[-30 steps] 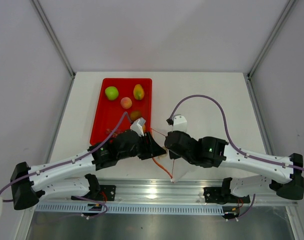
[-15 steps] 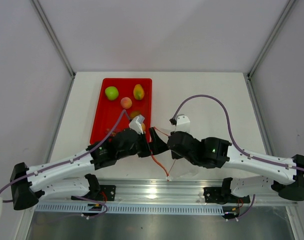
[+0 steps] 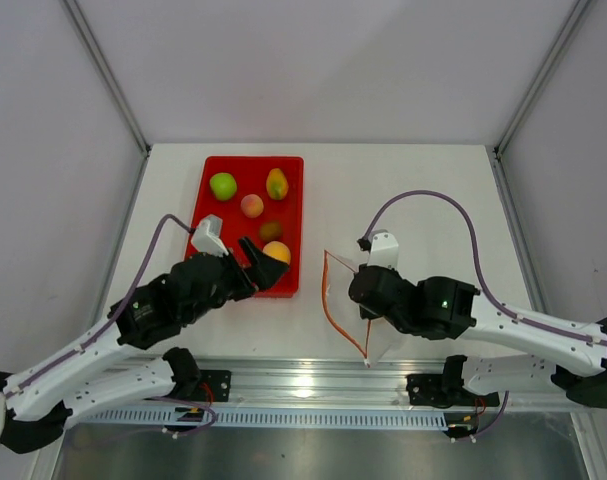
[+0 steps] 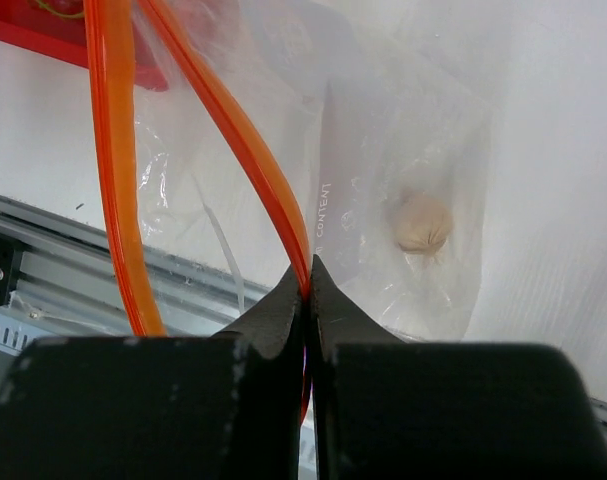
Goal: Place the food in the zip-top bag and seal the zipper
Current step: Place the fake vegetable in the zipper food storage bag, then pick up the fake fruit from the bin.
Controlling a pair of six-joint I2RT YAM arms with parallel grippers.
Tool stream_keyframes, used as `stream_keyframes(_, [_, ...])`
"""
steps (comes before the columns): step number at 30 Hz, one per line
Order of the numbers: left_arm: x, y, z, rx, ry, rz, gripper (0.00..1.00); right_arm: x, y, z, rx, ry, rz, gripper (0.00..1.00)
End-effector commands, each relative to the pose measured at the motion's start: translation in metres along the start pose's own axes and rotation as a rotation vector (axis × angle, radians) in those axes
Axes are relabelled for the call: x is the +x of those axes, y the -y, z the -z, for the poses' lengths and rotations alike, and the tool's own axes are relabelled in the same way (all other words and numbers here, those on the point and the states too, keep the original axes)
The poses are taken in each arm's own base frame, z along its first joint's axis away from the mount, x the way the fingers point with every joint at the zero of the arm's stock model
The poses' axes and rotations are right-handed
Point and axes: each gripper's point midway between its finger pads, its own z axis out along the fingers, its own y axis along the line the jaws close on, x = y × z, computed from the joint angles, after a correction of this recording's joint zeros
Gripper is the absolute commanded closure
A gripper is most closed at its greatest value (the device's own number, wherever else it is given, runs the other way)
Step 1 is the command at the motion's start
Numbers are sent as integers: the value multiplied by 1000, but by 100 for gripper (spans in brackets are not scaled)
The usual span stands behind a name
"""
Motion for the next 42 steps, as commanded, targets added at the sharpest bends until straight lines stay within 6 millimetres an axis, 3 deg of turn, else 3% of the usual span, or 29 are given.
stream_keyframes(1, [-20, -47, -4, -287, 14, 10, 0, -4, 9, 6, 19, 20, -23, 100])
stream_keyframes(3, [-40, -55, -8, -353, 36, 60, 1, -4, 11, 6, 24, 21, -21, 100])
stream_keyframes(9, [-75, -78, -25, -538, 119, 216, 1, 1, 7, 2, 22, 3, -17, 100])
stream_keyframes(12, [-82, -94, -32, -635, 140, 316, 1, 2, 5, 2, 16, -2, -15, 100])
stream_keyframes(13, [-90, -90, -33, -634, 152, 322, 0, 3, 5, 1, 17, -4, -11, 100])
stream_keyframes(15, [-90, -101, -43, -698, 145, 332, 1, 3, 5, 1, 18, -3, -7, 100])
stream_keyframes(16, [-97, -95, -46, -696, 152, 347, 1, 2, 5, 1, 17, -3, -6, 100])
stream_keyframes(18, [-93, -105, -51, -763, 128, 369, 1, 2, 5, 1, 16, -2, 2, 100])
stream_keyframes(21, [-94, -104, -66, -829, 78, 396, 1, 1, 5, 0, 19, 1, 10, 100])
stream_keyframes(22, [-86, -115, -75, -897, 48, 397, 1, 0, 5, 1, 19, 3, 9, 100])
stream_keyframes(23, [-92, -108, -80, -896, 53, 413, 1, 0, 4, 1, 17, 5, 8, 100])
stream_keyframes(29, [-70, -126, -117, -1006, -35, 477, 0, 1, 7, 1, 23, -2, 16, 100])
stream_keyframes(42, [-36, -155, -148, -1114, -87, 596, 0, 9, 13, -1, 35, -11, 14, 100])
